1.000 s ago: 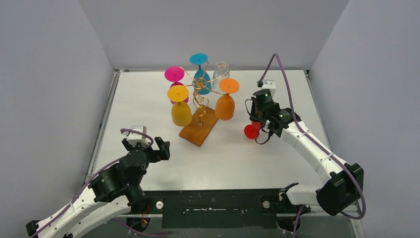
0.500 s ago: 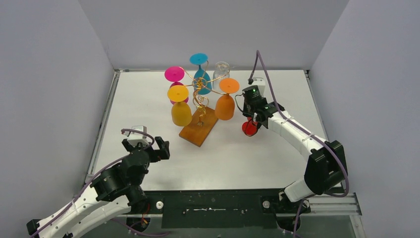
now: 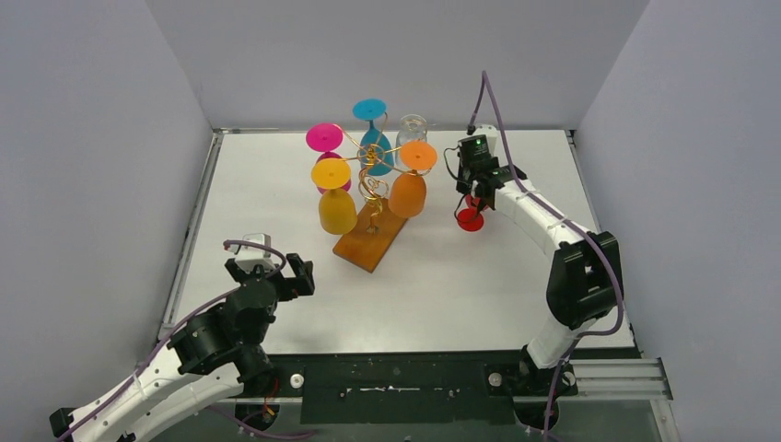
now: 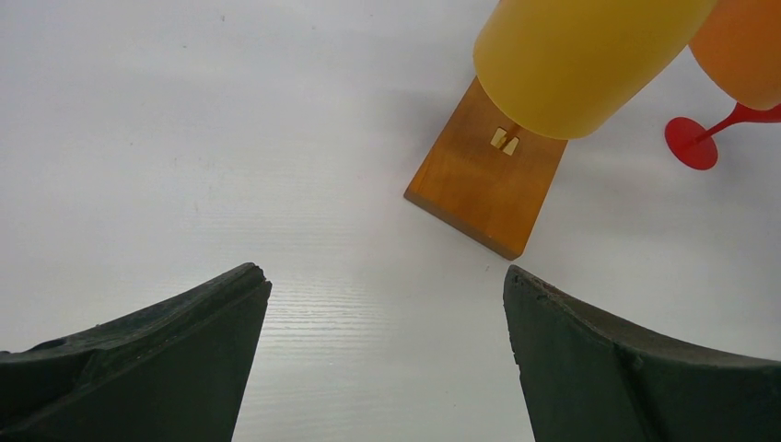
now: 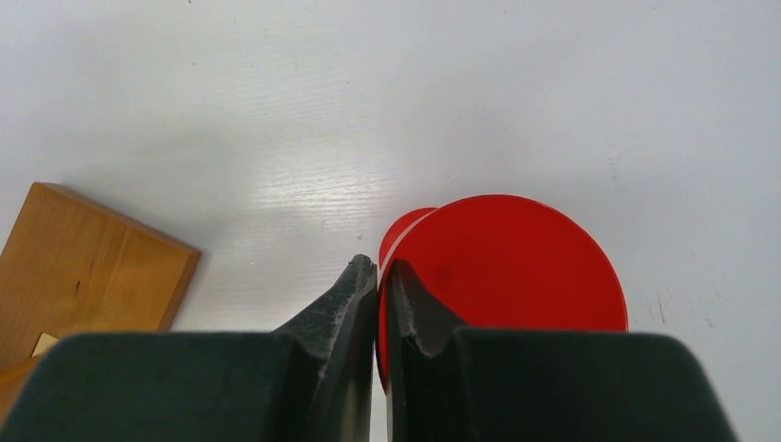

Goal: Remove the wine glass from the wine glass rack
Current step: Place the wine glass at the center of the board.

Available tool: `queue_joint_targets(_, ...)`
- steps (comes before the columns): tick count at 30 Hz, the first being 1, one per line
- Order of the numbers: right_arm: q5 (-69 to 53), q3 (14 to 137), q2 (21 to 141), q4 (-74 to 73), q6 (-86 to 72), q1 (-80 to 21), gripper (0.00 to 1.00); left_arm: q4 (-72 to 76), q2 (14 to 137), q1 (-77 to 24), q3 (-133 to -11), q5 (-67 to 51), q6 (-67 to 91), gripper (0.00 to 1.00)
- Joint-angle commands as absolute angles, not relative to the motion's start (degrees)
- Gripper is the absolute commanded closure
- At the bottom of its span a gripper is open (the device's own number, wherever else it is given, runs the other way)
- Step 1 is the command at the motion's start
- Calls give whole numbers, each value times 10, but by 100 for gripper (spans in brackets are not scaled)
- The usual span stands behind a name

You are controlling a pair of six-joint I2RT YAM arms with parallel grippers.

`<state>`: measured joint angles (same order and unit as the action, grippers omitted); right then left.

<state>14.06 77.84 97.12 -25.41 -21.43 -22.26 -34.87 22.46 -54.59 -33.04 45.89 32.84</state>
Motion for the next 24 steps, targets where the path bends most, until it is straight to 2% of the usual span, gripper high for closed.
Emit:
queue_joint_targets(1,115,806,982,-265,-203,-214,98,-327,224,-545,-328,471,332,3)
queue_joint_targets(14,94,834,993,-287,-195,-215,75,-316,242,-544,-326,456,323,3)
queue_joint_targets(16,95,836,989,-288,-193,-216,67,-316,243,-544,-326,457,323,3)
queue_joint_targets(19,96,838,981,-289,-191,-215,60,-316,242,-544,-326,458,323,3)
queue_joint_targets(24,90,848,968,-292,-187,-215,54,-317,241,-544,-325,461,323,3)
